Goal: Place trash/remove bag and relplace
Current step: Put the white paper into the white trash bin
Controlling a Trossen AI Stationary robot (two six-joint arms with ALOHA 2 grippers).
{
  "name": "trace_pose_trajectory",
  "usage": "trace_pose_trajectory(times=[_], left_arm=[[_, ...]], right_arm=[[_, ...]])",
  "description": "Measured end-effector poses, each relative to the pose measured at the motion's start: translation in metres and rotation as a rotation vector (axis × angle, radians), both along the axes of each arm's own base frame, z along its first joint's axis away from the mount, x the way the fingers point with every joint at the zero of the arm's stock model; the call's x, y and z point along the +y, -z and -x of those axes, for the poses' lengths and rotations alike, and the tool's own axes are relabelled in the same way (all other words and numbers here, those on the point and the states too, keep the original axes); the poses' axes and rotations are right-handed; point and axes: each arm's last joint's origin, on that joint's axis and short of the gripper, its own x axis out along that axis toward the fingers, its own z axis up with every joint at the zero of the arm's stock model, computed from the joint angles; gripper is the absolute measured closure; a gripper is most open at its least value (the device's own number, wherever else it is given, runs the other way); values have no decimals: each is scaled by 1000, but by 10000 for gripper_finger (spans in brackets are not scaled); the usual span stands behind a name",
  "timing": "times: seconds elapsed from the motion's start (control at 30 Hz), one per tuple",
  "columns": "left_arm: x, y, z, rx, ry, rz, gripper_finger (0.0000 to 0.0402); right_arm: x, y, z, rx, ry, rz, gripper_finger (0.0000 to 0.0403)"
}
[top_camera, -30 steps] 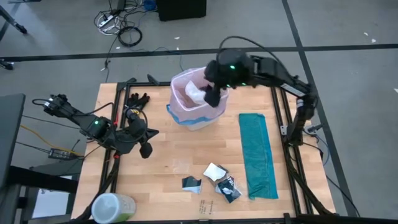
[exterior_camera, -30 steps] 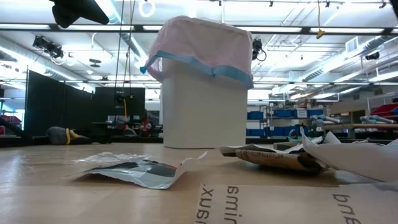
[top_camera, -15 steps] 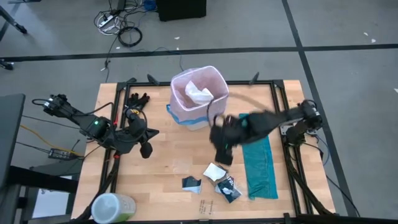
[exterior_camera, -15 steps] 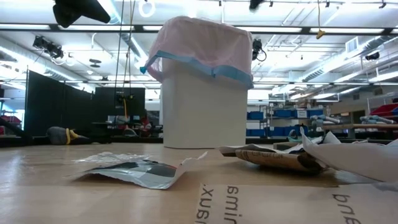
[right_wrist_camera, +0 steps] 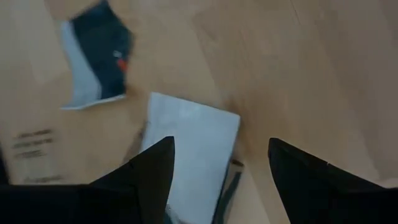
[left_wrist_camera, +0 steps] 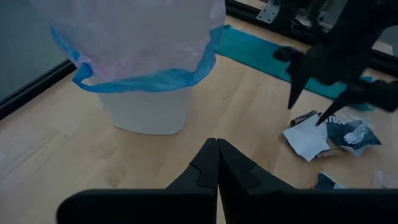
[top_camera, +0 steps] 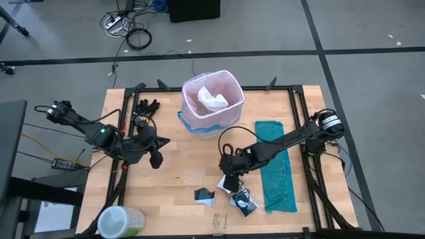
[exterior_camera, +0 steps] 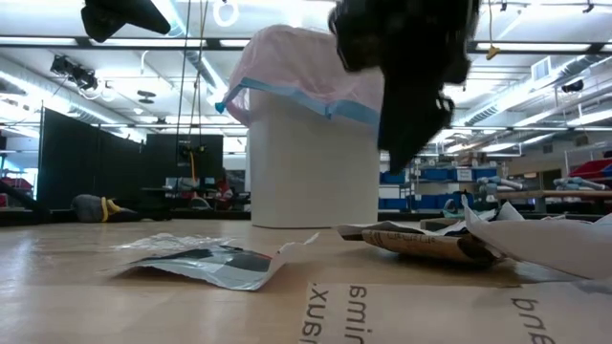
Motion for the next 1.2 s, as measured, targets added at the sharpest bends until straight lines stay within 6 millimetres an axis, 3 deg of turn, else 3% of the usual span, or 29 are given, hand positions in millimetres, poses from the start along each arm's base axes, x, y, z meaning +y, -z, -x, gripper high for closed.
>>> trace_pose_trajectory(times=[0.33,0.63,0.73,0.9,0.93,1.2], left_arm=[[0,0,0,2,0,-1,394],[0,0,0,7,0,-3,394],[0,1,1,8,0,-4,394],[0,1,1,14,6,-1,394],[0,1,1,15,6,-1,394],[0,1,1,20,8,-4,394]], right_arm=[[-9,28,4,-56,42,-22,158],[-2,61,-16,-98,5,-67,162],[-1,66,-17,-74,27,-89,202],[-4,67,-11,-16,13,-58,366],[-4,66,-10,-11,5,-61,383],[-11,43,-7,-71,31,-66,402]])
